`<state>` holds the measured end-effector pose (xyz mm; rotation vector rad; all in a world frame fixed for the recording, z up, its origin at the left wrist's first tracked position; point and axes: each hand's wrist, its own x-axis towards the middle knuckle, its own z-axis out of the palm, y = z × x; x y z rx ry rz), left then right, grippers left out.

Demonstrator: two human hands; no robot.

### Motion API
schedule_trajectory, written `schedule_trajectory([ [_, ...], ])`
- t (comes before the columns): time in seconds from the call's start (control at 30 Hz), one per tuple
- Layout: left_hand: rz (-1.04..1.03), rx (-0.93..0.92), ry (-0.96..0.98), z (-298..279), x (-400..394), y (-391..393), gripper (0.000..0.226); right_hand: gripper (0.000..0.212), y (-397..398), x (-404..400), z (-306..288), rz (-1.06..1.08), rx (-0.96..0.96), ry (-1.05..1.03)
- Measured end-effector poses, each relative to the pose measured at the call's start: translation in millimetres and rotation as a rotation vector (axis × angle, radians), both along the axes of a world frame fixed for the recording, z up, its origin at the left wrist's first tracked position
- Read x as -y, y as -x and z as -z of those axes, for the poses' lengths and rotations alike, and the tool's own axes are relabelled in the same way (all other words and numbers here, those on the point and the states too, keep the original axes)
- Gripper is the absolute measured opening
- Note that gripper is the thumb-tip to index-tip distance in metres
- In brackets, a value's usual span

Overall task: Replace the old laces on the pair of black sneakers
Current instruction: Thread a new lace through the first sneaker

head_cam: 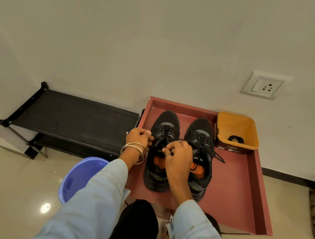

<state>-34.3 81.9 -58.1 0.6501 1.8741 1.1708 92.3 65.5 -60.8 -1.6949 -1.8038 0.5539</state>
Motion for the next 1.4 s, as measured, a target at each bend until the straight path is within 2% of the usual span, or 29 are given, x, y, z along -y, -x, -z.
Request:
schedule_trajectory([
  [0.17,-0.271,0.512,-0.096,-36.9,-9.5,6.5,0.027,0.022,-8.5,14.7,0.4,-0.068,0.173,0.126],
  [0.3,-0.375,0.767,-0.411,-86.1,-8.7,15.4,0.024,0.021,-13.3,17.4,3.2,-0.058,0.203,0.144],
  [0.37,-0.345,0.783,-0.592,-112.8,-8.2,21.7,0.024,0.021,-13.8,16.3,5.3,-0.051,0.217,0.149],
  [0.43,-0.247,0.685,-0.715,-134.7,-6.5,27.0,0.021,0.022,-14.5,15.7,7.0,-0.037,0.219,0.148],
  [0.5,-0.141,0.414,-0.728,-140.0,-2.9,27.6,0.015,0.026,-14.5,14.7,8.8,-0.033,0.23,0.149],
  [0.6,0.11,-0.293,-0.494,-108.8,4.7,15.2,0.013,0.028,-12.6,11.9,11.8,-0.06,0.258,0.142],
  [0.67,0.314,-0.515,-0.237,-75.5,6.7,8.3,0.017,0.026,-10.9,8.5,13.8,-0.077,0.261,0.133],
  [0.73,0.49,-0.599,-0.008,-45.8,7.0,6.3,0.022,0.026,-9.7,4.7,15.7,-0.097,0.274,0.125],
  [0.8,0.569,-0.652,0.126,-28.8,7.0,4.0,0.022,0.025,-8.5,1.3,16.1,-0.112,0.3,0.123],
  [0.93,0.497,-0.652,0.147,-18.1,3.6,-1.6,0.004,0.022,-7.2,-3.6,17.6,-0.117,0.321,0.129],
  [0.97,0.479,-0.642,0.166,-18.5,2.3,-1.7,0.008,0.022,-7.2,-4.4,18.0,-0.12,0.325,0.139],
  [1.03,0.463,-0.599,0.206,-17.4,-0.9,2.1,0.019,0.022,-7.4,-6.0,18.1,-0.126,0.334,0.158],
  [1.1,0.403,-0.489,0.166,-18.6,-2.1,6.0,0.025,0.022,-7.7,-6.8,16.3,-0.138,0.358,0.181],
  [1.27,0.011,0.183,-0.224,-46.9,-2.7,17.2,0.032,0.024,-6.0,-7.2,14.6,-0.134,0.392,0.223],
  [1.33,-0.059,0.407,-0.372,-58.5,-2.0,20.0,0.03,0.023,-5.3,-6.8,15.0,-0.134,0.398,0.228],
  [1.4,-0.091,0.547,-0.445,-60.5,0.9,17.3,0.028,0.023,-5.5,-6.5,14.0,-0.14,0.409,0.225],
])
